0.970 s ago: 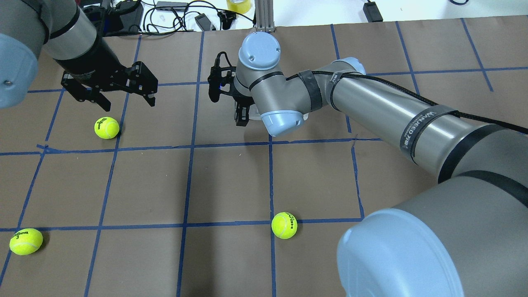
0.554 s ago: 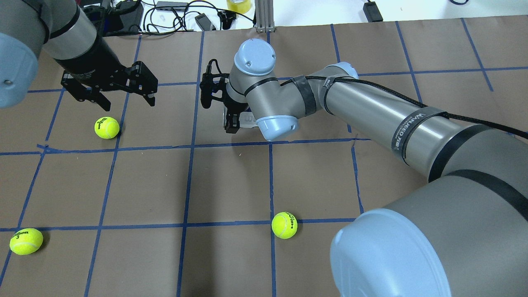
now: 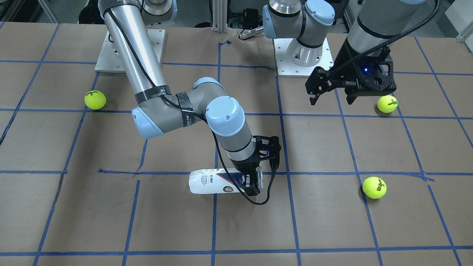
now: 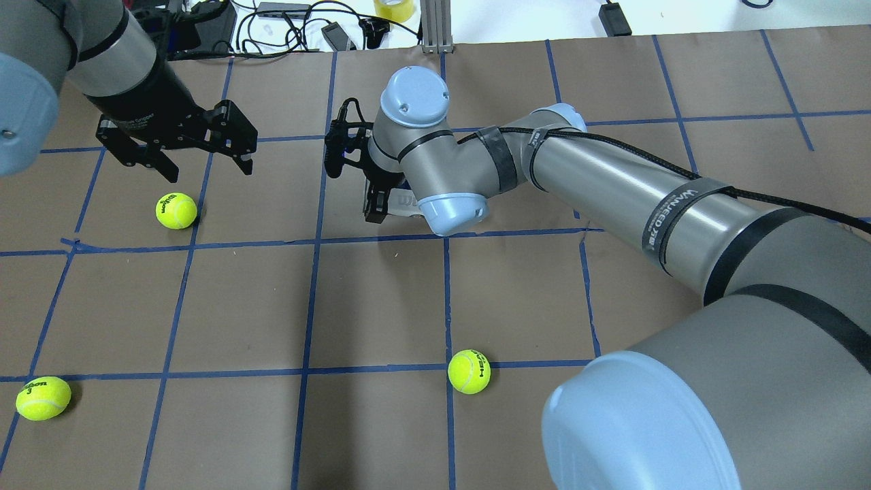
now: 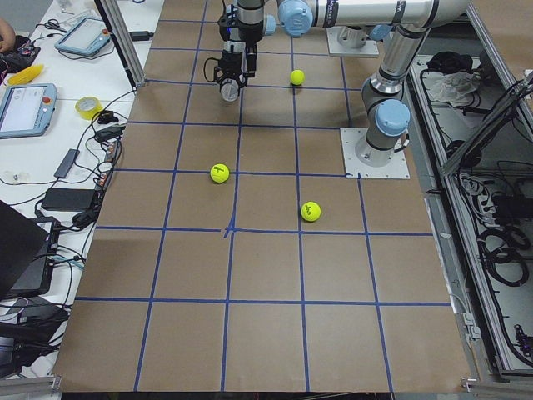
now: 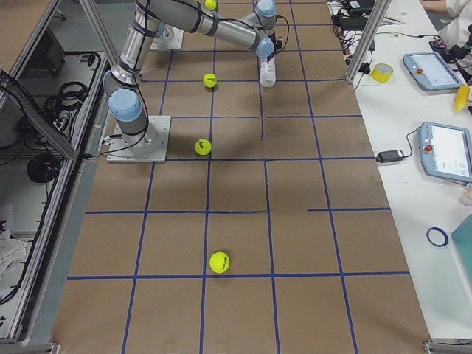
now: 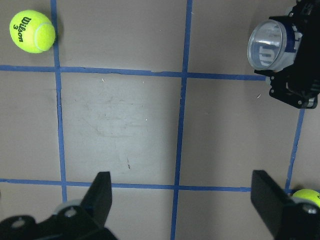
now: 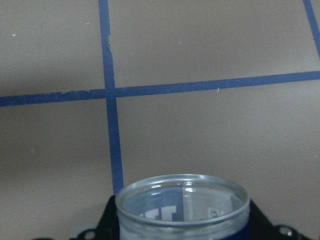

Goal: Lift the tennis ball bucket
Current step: 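Tip the can over and lay it on its side with the right gripper, then open the right gripper and raise it away from the lying can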

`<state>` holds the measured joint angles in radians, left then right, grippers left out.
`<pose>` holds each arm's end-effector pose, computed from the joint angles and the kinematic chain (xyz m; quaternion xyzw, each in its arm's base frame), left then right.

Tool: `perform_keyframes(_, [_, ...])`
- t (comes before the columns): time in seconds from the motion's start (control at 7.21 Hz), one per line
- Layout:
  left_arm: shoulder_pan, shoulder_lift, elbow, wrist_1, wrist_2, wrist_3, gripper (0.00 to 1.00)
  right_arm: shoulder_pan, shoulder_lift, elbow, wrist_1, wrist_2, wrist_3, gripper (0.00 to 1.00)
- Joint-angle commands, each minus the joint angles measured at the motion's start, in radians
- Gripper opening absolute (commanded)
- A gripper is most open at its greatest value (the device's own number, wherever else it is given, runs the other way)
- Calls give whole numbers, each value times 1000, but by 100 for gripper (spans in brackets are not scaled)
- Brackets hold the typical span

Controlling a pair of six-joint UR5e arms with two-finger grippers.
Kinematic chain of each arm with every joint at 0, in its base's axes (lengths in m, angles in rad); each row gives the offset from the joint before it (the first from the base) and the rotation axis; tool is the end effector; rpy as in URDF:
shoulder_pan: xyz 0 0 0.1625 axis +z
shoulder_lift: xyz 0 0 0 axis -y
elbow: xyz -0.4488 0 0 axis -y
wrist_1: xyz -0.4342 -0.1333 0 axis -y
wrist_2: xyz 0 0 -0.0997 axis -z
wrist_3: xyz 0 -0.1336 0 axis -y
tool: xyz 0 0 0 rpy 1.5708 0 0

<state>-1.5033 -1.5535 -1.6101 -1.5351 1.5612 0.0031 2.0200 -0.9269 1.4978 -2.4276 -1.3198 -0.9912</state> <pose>-0.0987 -0.5357 0.4695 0.0322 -0.9994 0.0070 0.0046 0.4830 -0.6185 0.1908 -0.6611 0.7264 -0.1694 0.0815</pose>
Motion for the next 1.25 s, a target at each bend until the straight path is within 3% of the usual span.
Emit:
perform_keyframes(0.0, [1, 3, -1, 1, 0, 0, 100, 8, 7, -1, 2, -22, 9, 100])
perform_keyframes(0.14, [2, 4, -2, 0, 0, 0, 100, 6, 2, -16, 7, -29, 9, 100])
perform_keyframes(0.28, [2, 4, -2, 1, 0, 0, 100, -22, -15, -25, 106, -73, 8, 100])
perform_keyframes(0.42, [2, 4, -4, 1, 0, 0, 100, -67, -80, -30, 222, -106, 8, 100])
perform_keyframes(0.83, [2, 4, -5, 3, 0, 0, 100, -271, -277, -18, 458, -96, 25, 100])
perform_keyframes(0.97, [0, 4, -5, 1, 0, 5, 100, -305, -343, -13, 608, -116, 168, 100])
perform_keyframes(1.11, [3, 1, -5, 9, -7, 9, 100, -313, -421, -16, 671, -124, 266, 100])
